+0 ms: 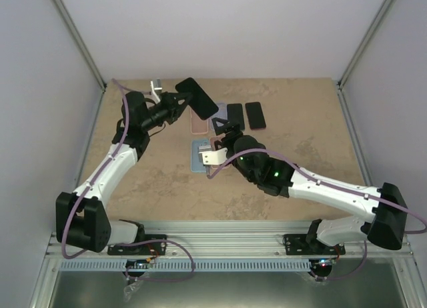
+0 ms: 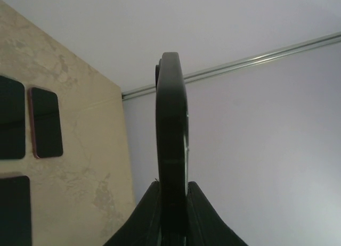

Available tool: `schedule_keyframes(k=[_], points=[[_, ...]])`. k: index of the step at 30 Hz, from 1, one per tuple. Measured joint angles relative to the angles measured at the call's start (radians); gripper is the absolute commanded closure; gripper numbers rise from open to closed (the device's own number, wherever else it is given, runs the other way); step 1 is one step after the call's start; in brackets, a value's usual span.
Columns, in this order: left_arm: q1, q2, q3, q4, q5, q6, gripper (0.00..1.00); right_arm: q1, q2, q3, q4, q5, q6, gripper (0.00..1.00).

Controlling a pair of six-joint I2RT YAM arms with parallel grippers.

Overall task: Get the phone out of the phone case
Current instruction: Place the phone at the center of the board.

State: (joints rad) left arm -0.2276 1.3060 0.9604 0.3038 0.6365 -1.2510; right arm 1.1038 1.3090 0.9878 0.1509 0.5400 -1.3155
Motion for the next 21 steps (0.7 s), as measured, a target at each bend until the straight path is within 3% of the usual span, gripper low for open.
schedule_keyframes(k=[6, 9, 21], points=[[0.002, 0.015, 0.051, -0.076, 0.027, 0.174, 1.0, -0.06, -0.018, 0.179, -0.383, -0.205, 0.255, 0.02], [0.002, 0.015, 0.051, -0.087, 0.079, 0.252, 1.0, -0.159, -0.043, 0.261, -0.512, -0.349, 0.396, 0.02], [-0.011, -0.006, -0.049, 0.063, 0.306, 0.365, 1.0, -0.439, -0.095, 0.344, -0.736, -0.781, 0.784, 0.02]])
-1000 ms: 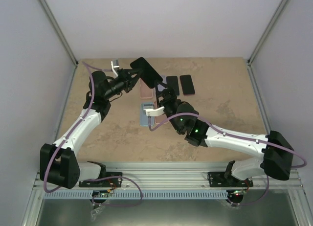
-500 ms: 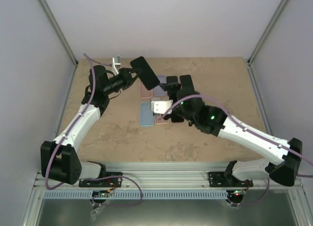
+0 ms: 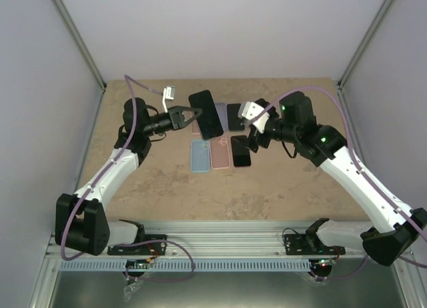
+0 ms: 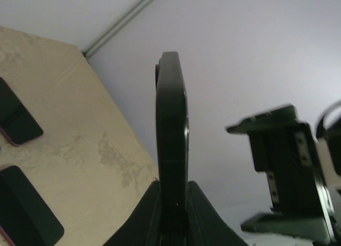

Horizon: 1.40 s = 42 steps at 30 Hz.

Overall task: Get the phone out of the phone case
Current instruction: Place the phone at the center of the board.

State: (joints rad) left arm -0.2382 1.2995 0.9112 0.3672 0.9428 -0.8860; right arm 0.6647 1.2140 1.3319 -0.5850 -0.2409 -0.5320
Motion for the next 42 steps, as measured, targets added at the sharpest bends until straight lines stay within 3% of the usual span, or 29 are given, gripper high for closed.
schedule_keyframes(k=[4, 10, 17, 25, 42], points=[[-0.037, -0.028, -0.032, 0.047, 0.03, 0.028, 1.0, -0.082, 0.028, 0.019, -0.023, -0.154, 0.13, 0.04], [-0.111, -0.063, -0.061, 0.134, 0.065, 0.062, 1.0, -0.18, 0.038, -0.003, 0.009, -0.461, 0.356, 0.2], [-0.155, -0.064, -0.064, 0.178, 0.069, 0.064, 1.0, -0.254, 0.034, -0.153, 0.158, -0.745, 0.659, 0.36], [-0.179, -0.063, -0.064, 0.205, 0.065, 0.051, 1.0, -0.269, 0.04, -0.187, 0.311, -0.876, 0.866, 0.48], [-0.206, -0.031, -0.064, 0.208, 0.05, 0.051, 1.0, -0.27, 0.106, -0.195, 0.452, -0.914, 1.027, 0.7]])
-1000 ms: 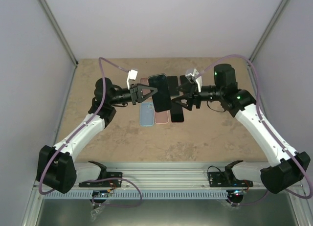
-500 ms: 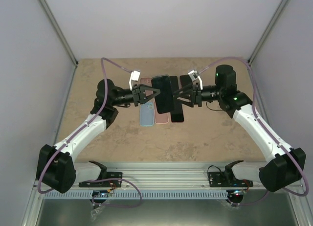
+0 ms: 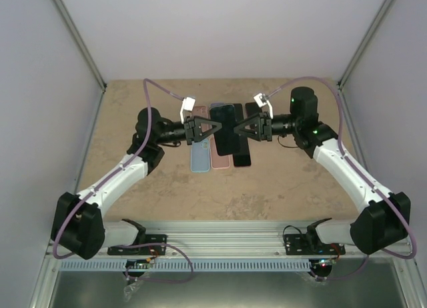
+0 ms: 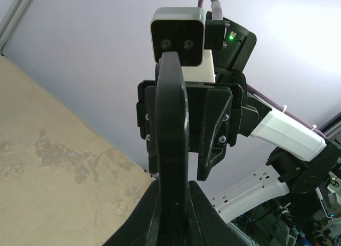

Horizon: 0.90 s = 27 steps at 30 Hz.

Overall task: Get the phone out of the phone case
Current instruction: Place the phone at the center of the board.

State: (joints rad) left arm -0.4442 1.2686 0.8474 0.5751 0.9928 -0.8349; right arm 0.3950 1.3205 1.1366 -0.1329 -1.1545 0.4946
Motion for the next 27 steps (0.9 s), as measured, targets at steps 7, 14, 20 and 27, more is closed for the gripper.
schedule_keyframes(k=[7, 14, 20, 27], points=[[0.0, 0.007, 0.0, -0.004, -0.016, 0.002, 1.0, 0.001, 0.002, -0.015, 0.021, -0.002, 0.032, 0.75], [-0.002, 0.016, 0.006, -0.009, -0.019, 0.002, 1.0, 0.001, 0.021, -0.018, 0.038, -0.002, 0.061, 0.97], [-0.002, 0.019, 0.033, -0.075, -0.027, 0.031, 0.62, -0.009, 0.028, -0.019, 0.058, -0.022, 0.069, 0.99], [-0.002, 0.019, 0.055, -0.18, -0.086, 0.127, 0.01, -0.062, 0.039, -0.021, -0.003, -0.016, 0.055, 0.99]])
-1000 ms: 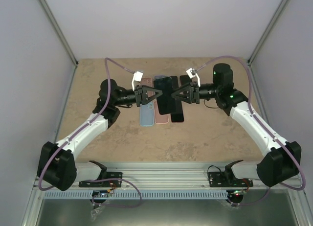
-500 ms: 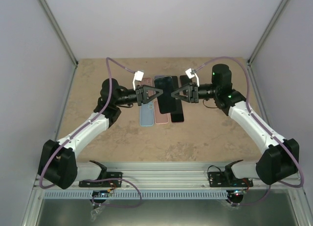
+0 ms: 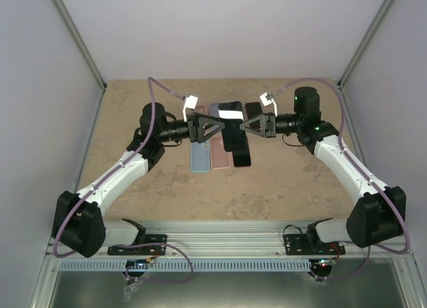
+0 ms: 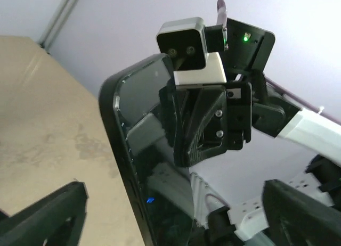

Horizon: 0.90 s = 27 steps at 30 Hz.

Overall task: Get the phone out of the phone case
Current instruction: Place the phone at the center of the board.

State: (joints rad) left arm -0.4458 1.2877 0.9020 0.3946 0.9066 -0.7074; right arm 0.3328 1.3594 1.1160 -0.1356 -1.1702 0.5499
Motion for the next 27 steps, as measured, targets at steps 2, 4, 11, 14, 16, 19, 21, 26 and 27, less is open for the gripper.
schedule_keyframes(k=[2, 4, 11, 14, 16, 19, 21, 26, 27], points=[[0.003, 0.0, 0.002, -0.032, -0.012, 0.028, 0.01, -0.028, 0.007, 0.0, -0.047, 0.002, -0.032, 1.0], [0.01, 0.0, 0.004, -0.064, -0.024, 0.051, 0.01, -0.059, 0.016, 0.0, -0.103, 0.009, -0.069, 1.0], [0.039, 0.0, 0.046, -0.208, -0.068, 0.169, 0.01, -0.193, 0.047, 0.0, -0.322, 0.058, -0.282, 0.99], [0.048, 0.0, 0.066, -0.241, -0.079, 0.203, 0.01, -0.249, 0.084, -0.002, -0.397, 0.087, -0.371, 0.99], [0.053, 0.0, 0.07, -0.251, -0.087, 0.218, 0.01, -0.289, 0.114, -0.012, -0.432, 0.111, -0.417, 0.99], [0.056, 0.0, 0.07, -0.267, -0.101, 0.233, 0.01, -0.332, 0.161, -0.031, -0.47, 0.143, -0.467, 0.99], [0.058, 0.0, 0.07, -0.27, -0.105, 0.236, 0.01, -0.352, 0.198, -0.045, -0.484, 0.161, -0.488, 0.99], [0.059, 0.0, 0.07, -0.269, -0.108, 0.229, 0.01, -0.37, 0.281, -0.055, -0.498, 0.193, -0.513, 1.0], [0.06, 0.0, 0.07, -0.269, -0.109, 0.228, 0.01, -0.37, 0.291, -0.055, -0.497, 0.195, -0.516, 1.0]])
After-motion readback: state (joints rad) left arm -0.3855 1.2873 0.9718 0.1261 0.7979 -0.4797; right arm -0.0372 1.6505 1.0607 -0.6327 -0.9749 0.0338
